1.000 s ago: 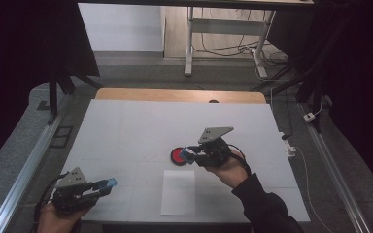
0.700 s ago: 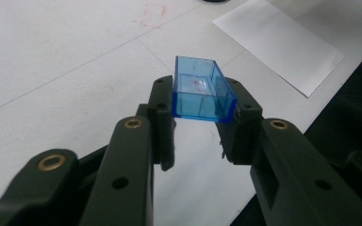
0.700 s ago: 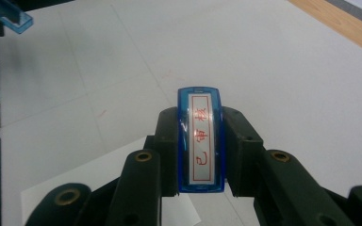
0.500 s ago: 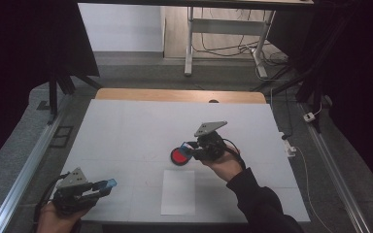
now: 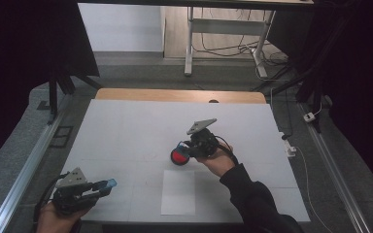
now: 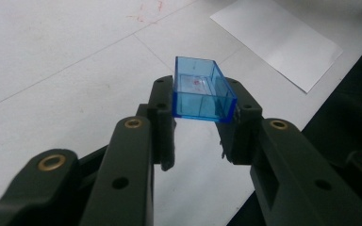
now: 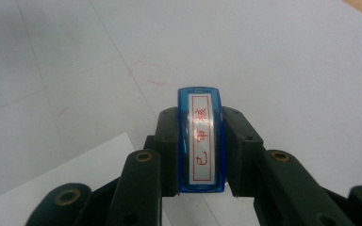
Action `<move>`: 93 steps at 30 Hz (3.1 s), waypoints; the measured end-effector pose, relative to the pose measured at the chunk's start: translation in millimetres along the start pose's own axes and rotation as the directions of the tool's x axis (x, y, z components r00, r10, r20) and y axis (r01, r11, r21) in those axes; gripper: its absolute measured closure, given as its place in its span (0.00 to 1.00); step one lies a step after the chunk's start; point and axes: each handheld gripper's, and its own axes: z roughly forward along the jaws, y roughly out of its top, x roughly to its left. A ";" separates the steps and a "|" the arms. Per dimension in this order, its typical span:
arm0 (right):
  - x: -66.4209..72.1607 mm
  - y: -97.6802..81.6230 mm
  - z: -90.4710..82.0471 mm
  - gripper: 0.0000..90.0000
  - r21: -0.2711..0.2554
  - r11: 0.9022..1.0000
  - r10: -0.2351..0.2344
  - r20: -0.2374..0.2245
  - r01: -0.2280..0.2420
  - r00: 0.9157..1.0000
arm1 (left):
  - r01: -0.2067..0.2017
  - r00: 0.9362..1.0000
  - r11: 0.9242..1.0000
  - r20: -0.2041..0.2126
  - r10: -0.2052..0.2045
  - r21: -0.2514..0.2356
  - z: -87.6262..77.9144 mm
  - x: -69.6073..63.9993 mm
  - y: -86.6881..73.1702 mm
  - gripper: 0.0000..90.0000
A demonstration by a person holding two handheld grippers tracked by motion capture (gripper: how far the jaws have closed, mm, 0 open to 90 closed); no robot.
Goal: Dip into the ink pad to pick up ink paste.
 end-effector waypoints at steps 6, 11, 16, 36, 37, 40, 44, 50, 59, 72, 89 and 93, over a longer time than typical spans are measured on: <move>-5.1 0.1 11.8 0.78 0.027 1.000 0.005 0.009 -0.006 1.000 | 0.001 1.000 1.000 0.001 -0.001 -0.001 -0.2 0.2 -0.1 0.76; -7.9 -0.5 19.6 0.78 0.049 0.999 0.008 0.010 -0.008 1.000 | -0.001 1.000 1.000 0.000 0.001 -0.001 -0.2 0.1 -0.2 0.76; -10.1 -1.0 24.6 0.78 0.056 0.998 0.011 0.012 -0.012 1.000 | -0.005 1.000 1.000 -0.001 0.005 0.001 -0.2 -0.2 -0.1 0.76; -15.8 -1.2 37.0 0.79 0.095 0.993 0.069 0.001 -0.069 0.998 | -0.014 1.000 1.000 0.000 0.014 0.007 0.4 -1.3 0.1 0.76; -15.8 -0.8 37.5 0.79 0.097 0.993 0.068 0.002 -0.068 0.998 | -0.014 1.000 1.000 -0.001 0.014 0.007 0.4 -1.3 0.1 0.76; -14.1 1.1 38.8 0.79 0.107 0.993 0.057 0.012 -0.057 0.998 | -0.014 1.000 1.000 0.000 0.014 0.008 0.6 -1.3 0.1 0.76; -11.3 2.5 40.2 0.79 0.110 0.993 0.044 0.022 -0.047 0.999 | -0.015 1.000 1.000 -0.001 0.015 0.010 0.9 -1.5 0.3 0.76; -2.4 4.5 41.3 0.79 0.127 0.992 -0.002 0.061 -0.006 0.998 | -0.017 1.000 1.000 0.000 0.017 0.011 1.0 -1.6 0.4 0.76; 0.5 1.9 41.0 0.79 0.114 0.993 -0.042 0.075 0.033 0.996 | -0.017 1.000 1.000 0.001 0.017 0.012 0.9 -1.8 0.3 0.76; -14.9 -4.0 39.2 0.79 0.071 0.995 0.069 0.001 -0.069 0.998 | -0.017 1.000 1.000 0.001 0.017 0.013 1.1 -1.7 0.3 0.76; -12.1 3.1 25.9 0.78 0.028 0.998 0.058 0.010 -0.058 0.998 | -0.014 1.000 1.000 0.006 0.014 0.010 0.6 -1.0 0.0 0.76; -9.5 5.5 21.4 0.78 0.017 0.999 0.045 0.013 -0.045 0.999 | -0.014 1.000 1.000 0.005 0.014 0.011 0.6 -1.1 0.1 0.76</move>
